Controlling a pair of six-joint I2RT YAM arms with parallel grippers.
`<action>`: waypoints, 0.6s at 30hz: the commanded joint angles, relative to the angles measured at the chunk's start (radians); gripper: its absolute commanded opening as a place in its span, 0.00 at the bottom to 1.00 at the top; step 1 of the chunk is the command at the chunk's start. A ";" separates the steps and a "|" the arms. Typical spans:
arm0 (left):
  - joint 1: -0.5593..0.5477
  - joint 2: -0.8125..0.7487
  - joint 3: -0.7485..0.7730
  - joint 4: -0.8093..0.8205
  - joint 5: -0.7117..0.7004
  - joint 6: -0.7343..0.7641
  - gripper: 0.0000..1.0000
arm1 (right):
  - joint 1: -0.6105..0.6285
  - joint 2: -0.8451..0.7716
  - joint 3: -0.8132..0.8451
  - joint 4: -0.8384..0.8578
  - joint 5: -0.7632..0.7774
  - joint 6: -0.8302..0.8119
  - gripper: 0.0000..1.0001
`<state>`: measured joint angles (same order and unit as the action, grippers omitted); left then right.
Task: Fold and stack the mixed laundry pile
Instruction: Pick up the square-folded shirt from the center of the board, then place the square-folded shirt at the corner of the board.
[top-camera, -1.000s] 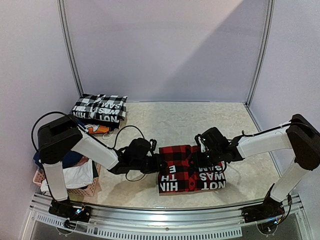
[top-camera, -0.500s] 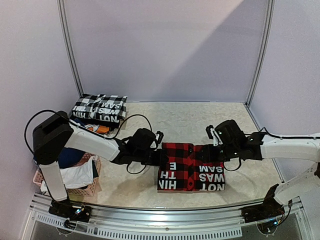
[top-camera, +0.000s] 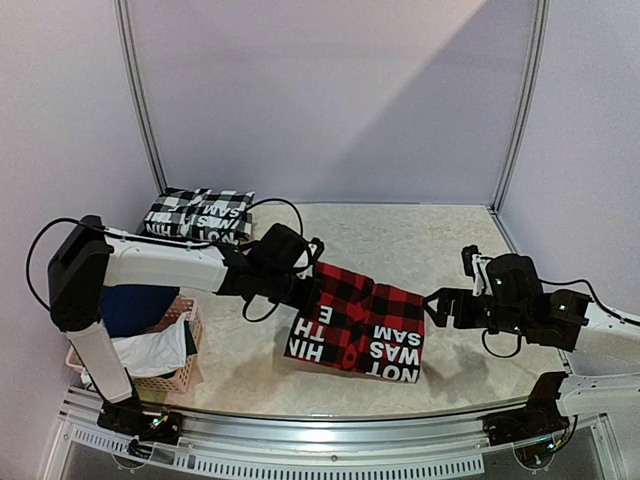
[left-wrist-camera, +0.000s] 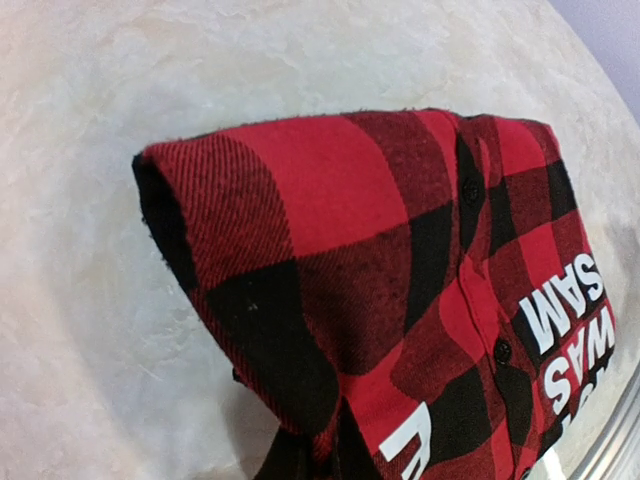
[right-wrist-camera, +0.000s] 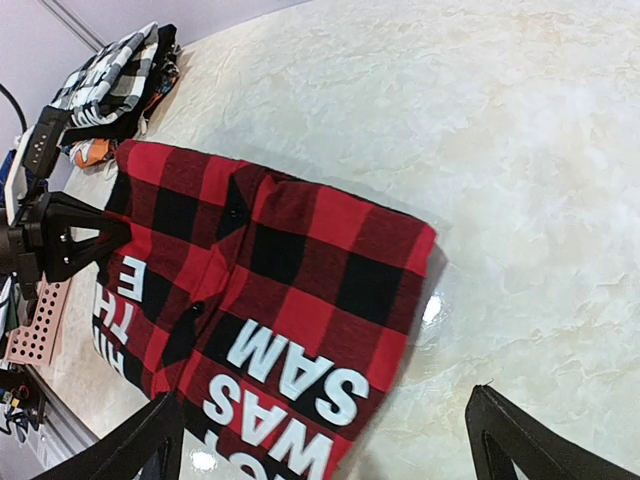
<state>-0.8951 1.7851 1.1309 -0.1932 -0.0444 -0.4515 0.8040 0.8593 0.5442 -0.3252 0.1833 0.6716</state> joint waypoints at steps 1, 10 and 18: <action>0.026 -0.070 0.034 -0.107 -0.085 0.112 0.00 | -0.001 -0.025 -0.018 -0.013 0.042 -0.013 0.99; 0.083 -0.086 0.180 -0.290 -0.193 0.260 0.00 | 0.000 -0.019 -0.022 -0.024 0.030 -0.021 0.99; 0.156 -0.079 0.246 -0.329 -0.209 0.382 0.00 | 0.001 -0.038 -0.035 -0.042 0.033 -0.030 0.99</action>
<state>-0.7792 1.7260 1.3239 -0.4770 -0.2188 -0.1650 0.8040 0.8413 0.5274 -0.3397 0.2043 0.6582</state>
